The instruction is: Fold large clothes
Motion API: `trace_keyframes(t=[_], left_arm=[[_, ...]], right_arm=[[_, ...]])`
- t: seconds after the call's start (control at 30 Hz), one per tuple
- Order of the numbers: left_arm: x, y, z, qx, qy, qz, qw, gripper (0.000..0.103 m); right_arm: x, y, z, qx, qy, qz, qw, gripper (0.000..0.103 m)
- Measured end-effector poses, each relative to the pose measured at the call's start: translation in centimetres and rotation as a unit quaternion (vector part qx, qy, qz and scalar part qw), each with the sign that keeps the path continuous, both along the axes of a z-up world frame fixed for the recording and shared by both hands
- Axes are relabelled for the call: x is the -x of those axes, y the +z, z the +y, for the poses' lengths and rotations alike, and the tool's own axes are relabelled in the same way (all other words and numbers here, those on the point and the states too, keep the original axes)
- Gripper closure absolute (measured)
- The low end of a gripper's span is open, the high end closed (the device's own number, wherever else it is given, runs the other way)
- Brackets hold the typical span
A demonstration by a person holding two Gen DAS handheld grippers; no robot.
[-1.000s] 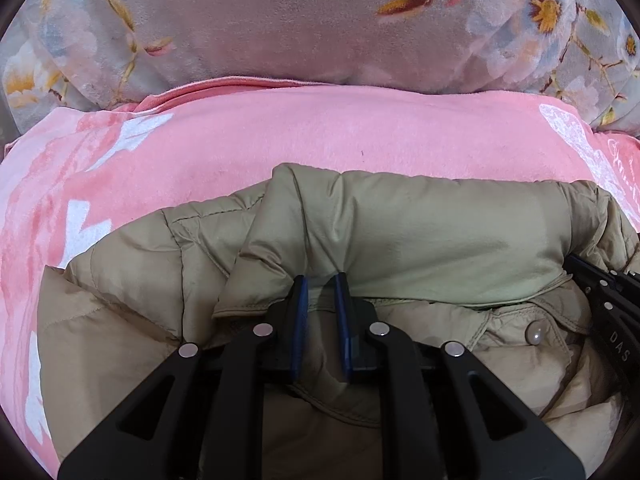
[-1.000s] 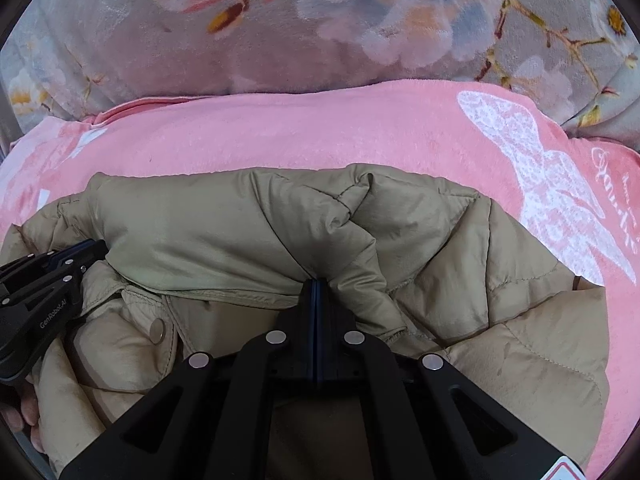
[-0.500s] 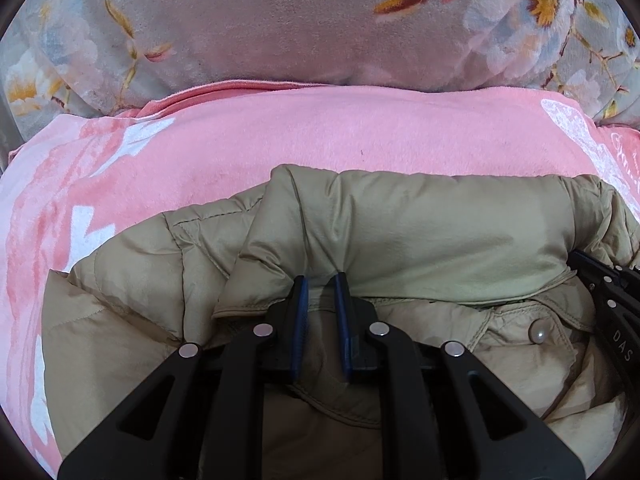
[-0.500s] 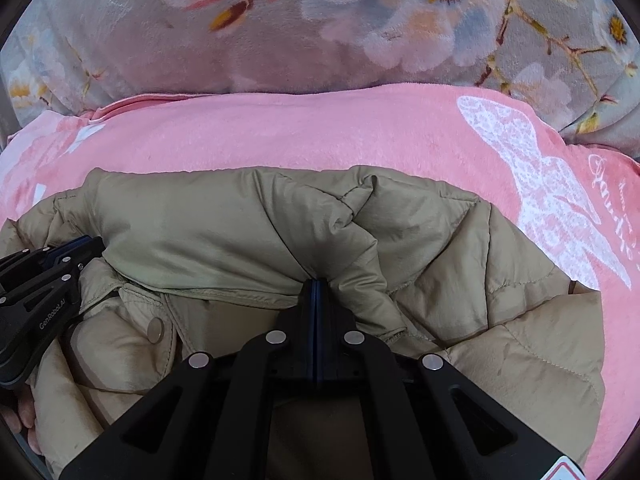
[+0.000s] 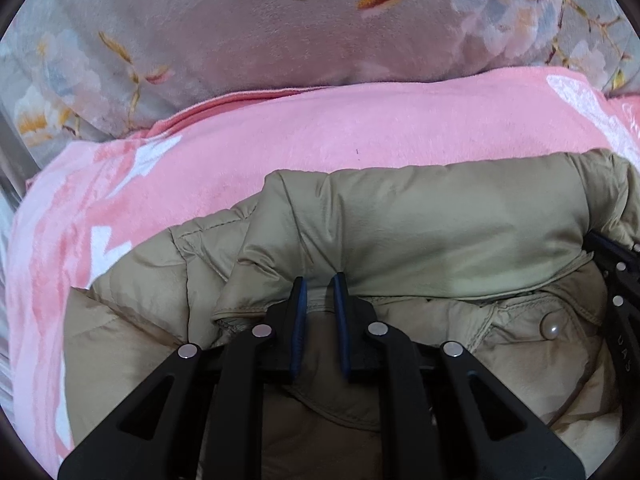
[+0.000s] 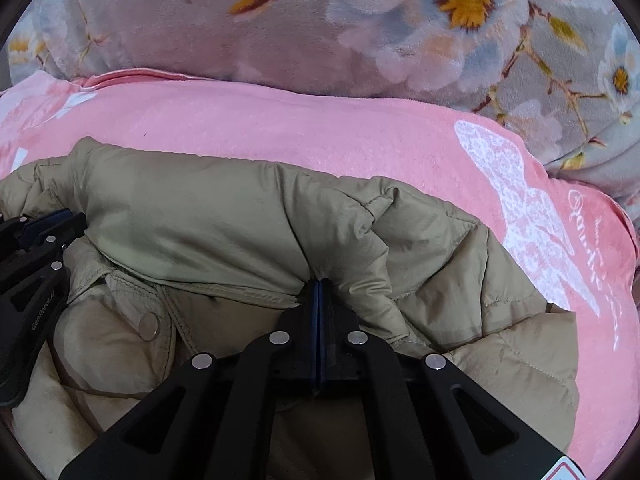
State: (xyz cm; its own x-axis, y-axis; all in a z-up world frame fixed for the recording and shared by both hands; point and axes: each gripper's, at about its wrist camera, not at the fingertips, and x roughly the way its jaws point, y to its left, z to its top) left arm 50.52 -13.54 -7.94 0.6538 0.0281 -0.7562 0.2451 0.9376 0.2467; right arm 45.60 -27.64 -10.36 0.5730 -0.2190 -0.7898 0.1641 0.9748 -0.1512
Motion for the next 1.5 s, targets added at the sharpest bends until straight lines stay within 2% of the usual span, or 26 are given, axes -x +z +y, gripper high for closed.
trace_keyframes(t=[0.07,0.1,0.17,0.2,0.23,0.27,0.3,0.37,0.43,0.5,0.6,0.67,0.77,0.8,0.87,0.97,1.0,1.07,1.1,1.13,1.17,1.2,1.23,1.3,1.4,1.5], left_arm=[[0.6,0.5,0.5,0.003,0.004,-0.003,1.0000,0.087],[1.3,1.0,1.1,0.012,0.007,-0.001,0.9999,0.081],[3.6,2.8,3.3,0.043,0.022,0.004,0.9988,0.047],[5.1,3.9,4.9,0.069,0.028,0.005,0.9972,0.021],[6.8,4.9,6.6,0.101,0.026,0.003,0.9945,0.016],[9.2,6.3,9.0,0.138,0.015,-0.001,0.9903,0.016],[10.8,7.2,10.5,0.151,0.008,0.001,0.9884,0.014],[14.4,8.6,14.1,0.155,0.006,0.016,0.9877,0.012],[18.1,9.5,17.8,0.158,0.017,0.033,0.9868,0.012],[20.9,9.7,20.7,0.162,0.028,0.054,0.9849,0.011],[25.7,8.4,25.6,0.199,0.051,0.105,0.9731,0.010],[28.4,6.8,27.9,0.227,0.074,0.140,0.9610,0.010],[32.1,4.4,30.2,0.278,0.095,0.181,0.9387,0.010],[32.9,4.0,30.5,0.285,0.097,0.183,0.9359,0.011],[34.5,4.2,30.3,0.283,0.093,0.161,0.9409,0.011],[35.5,4.3,29.0,0.277,0.086,0.159,0.9437,0.013],[35.8,4.3,28.4,0.272,0.087,0.160,0.9449,0.019],[35.9,4.4,27.8,0.259,0.087,0.157,0.9489,0.034],[35.9,4.6,27.6,0.254,0.086,0.157,0.9505,0.046],[36.1,4.7,27.5,0.252,0.088,0.155,0.9513,0.059],[36.5,4.8,27.7,0.254,0.089,0.154,0.9509,0.067],[36.8,5.2,27.8,0.256,0.085,0.153,0.9508,0.078],[37.0,5.4,27.9,0.255,0.086,0.149,0.9515,0.092],[37.8,6.5,28.3,0.252,0.088,0.134,0.9545,0.096],[39.5,8.5,29.3,0.268,0.084,0.112,0.9533,0.099],[42.4,11.0,30.9,0.296,0.073,0.096,0.9475,0.100]], right_arm=[[0.9,0.6,-1.0,-0.038,-0.002,-0.005,0.999,0.103],[2.0,1.2,-1.6,-0.064,-0.007,-0.008,0.998,0.103],[5.6,3.1,-2.8,-0.129,-0.019,-0.027,0.991,0.088],[8.1,4.1,-3.4,-0.159,-0.022,-0.037,0.986,0.072],[10.5,5.1,-3.9,-0.181,-0.022,-0.046,0.982,0.062],[14.1,6.1,-4.3,-0.196,-0.016,-0.054,0.979,0.060],[16.7,6.7,-4.6,-0.199,-0.010,-0.054,0.979,0.058],[23.7,7.5,-5.3,-0.186,-0.010,-0.047,0.981,0.053],[28.9,7.9,-5.8,-0.180,-0.018,-0.041,0.983,0.047],[35.8,7.8,-6.8,-0.187,-0.044,-0.037,0.981,0.043],[43.0,6.6,-7.5,-0.222,-0.079,-0.024,0.971,0.040],[47.1,5.3,-7.4,-0.245,-0.101,-0.010,0.964,0.040],[51.1,3.7,-7.0,-0.284,-0.113,-0.011,0.952,0.040],[51.8,3.3,-6.8,-0.299,-0.116,-0.017,0.947,0.040],[52.5,3.0,-6.5,-0.317,-0.126,-0.037,0.939,0.039],[51.7,2.7,-6.1,-0.341,-0.127,-0.054,0.930,0.038],[51.3,2.5,-5.8,-0.344,-0.126,-0.054,0.929,0.038],[50.3,2.5,-5.1,-0.325,-0.134,-0.057,0.934,0.038],[50.1,2.7,-4.6,-0.318,-0.136,-0.059,0.937,0.046],[50.0,2.7,-4.4,-0.319,-0.134,-0.058,0.936,0.065],[49.9,2.7,-4.1,-0.326,-0.134,-0.054,0.934,0.073],[50.0,2.7,-4.0,-0.327,-0.136,-0.054,0.934,0.086],[50.2,2.9,-3.8,-0.326,-0.137,-0.058,0.934,0.093],[51.0,3.7,-3.8,-0.331,-0.132,-0.071,0.932,0.097],[52.9,6.1,-3.5,-0.329,-0.126,-0.103,0.930,0.098],[56.2,9.8,-2.7,-0.320,-0.101,-0.150,0.930,0.098]])
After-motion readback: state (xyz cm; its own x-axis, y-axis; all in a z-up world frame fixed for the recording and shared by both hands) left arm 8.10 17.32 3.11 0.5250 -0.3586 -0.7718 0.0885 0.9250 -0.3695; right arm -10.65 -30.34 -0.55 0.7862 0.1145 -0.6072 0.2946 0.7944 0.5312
